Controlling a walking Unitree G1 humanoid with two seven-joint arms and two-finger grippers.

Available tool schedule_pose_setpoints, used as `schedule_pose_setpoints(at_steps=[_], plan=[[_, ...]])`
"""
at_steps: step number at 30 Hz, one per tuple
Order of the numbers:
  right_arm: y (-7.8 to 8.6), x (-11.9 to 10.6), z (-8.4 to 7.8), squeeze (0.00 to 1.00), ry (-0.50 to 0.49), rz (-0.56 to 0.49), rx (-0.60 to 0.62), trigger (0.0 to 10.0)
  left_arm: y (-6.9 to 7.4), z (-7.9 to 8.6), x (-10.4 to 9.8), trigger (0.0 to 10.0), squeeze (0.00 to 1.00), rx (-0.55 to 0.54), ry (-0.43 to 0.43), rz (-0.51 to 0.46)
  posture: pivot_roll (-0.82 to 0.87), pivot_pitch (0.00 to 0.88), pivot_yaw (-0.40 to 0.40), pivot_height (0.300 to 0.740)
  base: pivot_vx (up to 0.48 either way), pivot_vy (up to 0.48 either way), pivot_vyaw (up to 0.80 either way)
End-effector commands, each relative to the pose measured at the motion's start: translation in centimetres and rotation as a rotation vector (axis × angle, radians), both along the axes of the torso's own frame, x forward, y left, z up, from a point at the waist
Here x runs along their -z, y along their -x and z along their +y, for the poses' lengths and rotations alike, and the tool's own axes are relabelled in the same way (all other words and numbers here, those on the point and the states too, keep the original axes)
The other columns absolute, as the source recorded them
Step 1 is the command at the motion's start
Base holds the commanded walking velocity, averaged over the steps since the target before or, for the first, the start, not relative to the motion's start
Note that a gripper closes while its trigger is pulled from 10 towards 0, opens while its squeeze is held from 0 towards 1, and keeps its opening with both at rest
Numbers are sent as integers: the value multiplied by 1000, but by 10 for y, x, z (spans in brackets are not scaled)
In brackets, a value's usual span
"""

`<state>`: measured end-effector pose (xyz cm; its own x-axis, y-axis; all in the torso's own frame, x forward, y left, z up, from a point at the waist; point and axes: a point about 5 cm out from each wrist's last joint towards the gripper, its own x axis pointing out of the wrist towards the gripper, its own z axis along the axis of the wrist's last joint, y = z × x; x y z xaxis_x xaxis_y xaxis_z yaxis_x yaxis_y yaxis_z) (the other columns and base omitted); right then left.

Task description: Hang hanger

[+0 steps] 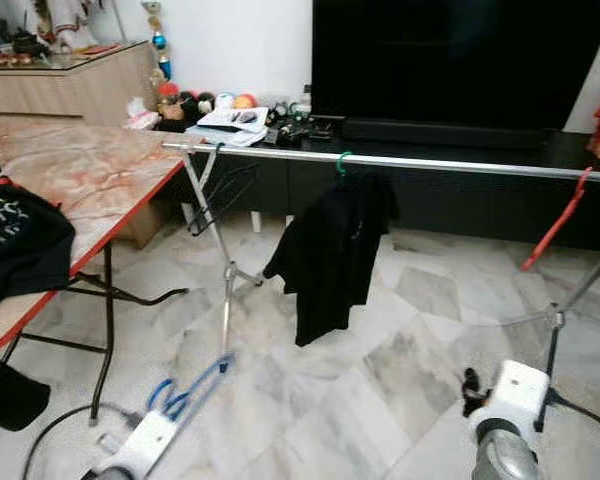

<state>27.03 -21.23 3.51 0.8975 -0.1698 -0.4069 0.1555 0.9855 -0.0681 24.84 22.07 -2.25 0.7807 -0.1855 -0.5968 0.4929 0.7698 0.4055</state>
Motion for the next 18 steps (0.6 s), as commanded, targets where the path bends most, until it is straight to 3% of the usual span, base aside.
schedule_pose_setpoints(at_steps=[1, 2, 8, 9, 10, 11, 12, 14, 18], plan=[[-5, 2, 21, 0, 89, 49, -282, 10000, -11, -13, -11, 10000, 0, 188, 6, 9, 82, 0, 47, 740, 0, 0, 0], [-6, 1, 29, 0, 147, 64, -451, 10000, -13, -17, -14, 10000, 0, 291, 0, 43, 82, 0, 47, 740, 0, 0, 0], [-17, -14, 38, 0, 271, 58, -812, 10000, -15, -22, -24, 10000, 0, 570, -53, 167, 80, 0, 51, 740, 0, 0, 0], [-21, -22, 41, 0, 300, 47, -929, 10000, -19, -23, -31, 10000, 0, 627, -61, 182, 81, 0, 54, 740, 0, 0, 0], [-21, -22, 41, 0, 300, 47, -929, 10000, -19, -23, -31, 10000, 0, 627, -61, 182, 81, 0, 54, 740, 0, 0, 0], [-22, -29, 46, 0, 309, 32, -1056, 10000, -22, -26, -37, 10000, 0, 676, -56, 198, 82, 0, 57, 740, 0, 0, 0], [-20, -36, 51, 0, 290, 13, -1174, 10000, -25, -30, -43, 10000, 0, 733, -57, 212, 86, 0, 56, 740, 0, 0, 0], [-18, -43, 57, 0, 238, -5, -1288, 10000, -29, -35, -51, 10000, 0, 788, -67, 217, 87, 0, 56, 740, 0, 0, 0], [-13, -46, 62, 0, 137, 12, -1415, 10000, -37, -42, -62, 10000, 0, 857, -116, 228, 90, 0, 58, 740, 0, 0, 0]])
